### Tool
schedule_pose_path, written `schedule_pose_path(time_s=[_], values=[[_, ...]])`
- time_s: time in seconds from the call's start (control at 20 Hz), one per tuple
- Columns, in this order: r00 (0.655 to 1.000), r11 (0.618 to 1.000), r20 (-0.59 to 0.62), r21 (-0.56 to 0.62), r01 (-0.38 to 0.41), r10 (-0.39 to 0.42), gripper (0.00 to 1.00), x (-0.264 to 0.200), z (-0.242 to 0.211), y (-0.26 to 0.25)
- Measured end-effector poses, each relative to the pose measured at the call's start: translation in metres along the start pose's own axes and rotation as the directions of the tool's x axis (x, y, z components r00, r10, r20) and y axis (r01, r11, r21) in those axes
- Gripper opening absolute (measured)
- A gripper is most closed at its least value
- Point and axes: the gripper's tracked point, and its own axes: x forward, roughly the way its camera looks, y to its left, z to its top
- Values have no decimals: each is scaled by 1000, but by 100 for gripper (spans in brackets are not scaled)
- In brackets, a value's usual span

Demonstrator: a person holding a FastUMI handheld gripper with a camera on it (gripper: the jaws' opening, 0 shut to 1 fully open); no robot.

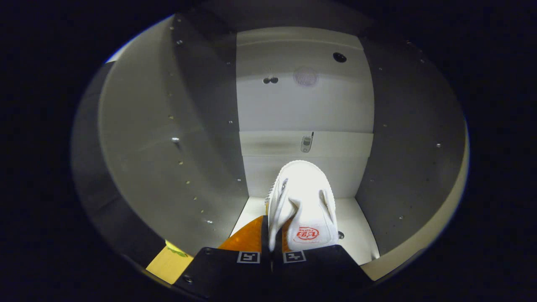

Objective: Open the shoe cabinet door, grab the shoes and put them into the shoe cabinet, then close the shoe cabinet door.

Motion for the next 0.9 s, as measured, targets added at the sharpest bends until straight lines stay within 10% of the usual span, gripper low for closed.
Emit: schedule_pose_path(time_s=[0.9], values=[[967, 993, -231, 31, 117, -107, 15, 121, -81, -39]])
